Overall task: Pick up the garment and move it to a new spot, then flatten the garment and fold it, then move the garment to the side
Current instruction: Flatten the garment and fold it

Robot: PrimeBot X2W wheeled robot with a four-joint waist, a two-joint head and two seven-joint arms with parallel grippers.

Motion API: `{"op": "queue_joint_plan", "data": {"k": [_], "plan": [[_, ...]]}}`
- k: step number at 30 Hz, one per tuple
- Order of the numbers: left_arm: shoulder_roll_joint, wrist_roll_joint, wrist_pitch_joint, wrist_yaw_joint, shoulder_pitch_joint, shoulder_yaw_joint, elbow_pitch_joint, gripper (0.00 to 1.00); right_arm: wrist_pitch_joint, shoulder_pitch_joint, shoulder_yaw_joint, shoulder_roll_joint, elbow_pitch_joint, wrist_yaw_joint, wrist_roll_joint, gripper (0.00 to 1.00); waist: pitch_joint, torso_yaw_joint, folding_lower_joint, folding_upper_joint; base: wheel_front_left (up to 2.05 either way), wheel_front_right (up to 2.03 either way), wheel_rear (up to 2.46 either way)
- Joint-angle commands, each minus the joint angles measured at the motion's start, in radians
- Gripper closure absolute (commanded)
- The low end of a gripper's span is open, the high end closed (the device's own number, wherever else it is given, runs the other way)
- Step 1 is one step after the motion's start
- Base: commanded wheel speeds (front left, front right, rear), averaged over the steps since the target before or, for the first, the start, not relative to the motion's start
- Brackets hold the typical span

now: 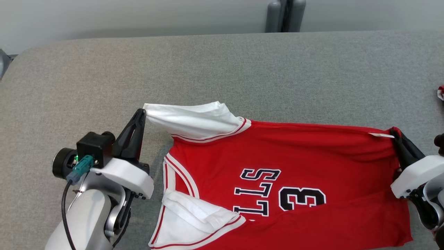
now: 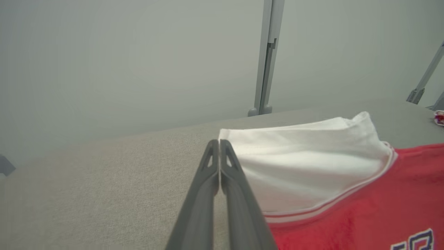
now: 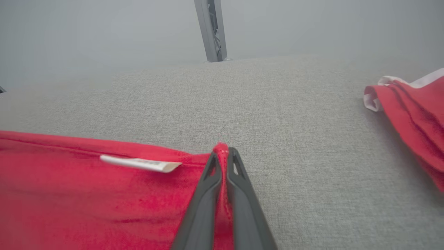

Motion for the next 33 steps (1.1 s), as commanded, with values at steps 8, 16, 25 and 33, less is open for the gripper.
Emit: {"op": "queue_joint_plan", "data": {"k": [8, 16, 25, 33], "plan": [[0.083, -0.015, 0.069, 0.006, 0.153, -0.021, -0.179, 1.0, -0.004, 0.103, -0.02, -0.014, -0.045, -0.001, -0.011, 1.0, -0.043, 0.004, 0.0, 0.0, 0.0, 0.0, 0.0], [0.163, -0.05, 0.128, 0.009, 0.286, -0.008, -0.317, 1.0, 0.01, 0.145, -0.019, -0.046, -0.086, -0.001, -0.006, 1.0, -0.048, 0.004, 0.0, 0.0, 0.0, 0.0, 0.0], [0.241, -0.095, 0.226, -0.037, 0.388, -0.044, -0.398, 1.0, 0.042, 0.192, -0.004, -0.089, -0.164, -0.001, 0.001, 1.0, -0.047, 0.01, 0.0, 0.0, 0.0, 0.0, 0.0], [0.301, -0.148, 0.34, -0.074, 0.445, -0.077, -0.449, 1.0, 0.126, 0.248, 0.029, -0.151, -0.262, -0.001, 0.048, 1.0, -0.047, 0.011, 0.0, 0.0, 0.0, 0.0, 0.0]]}}
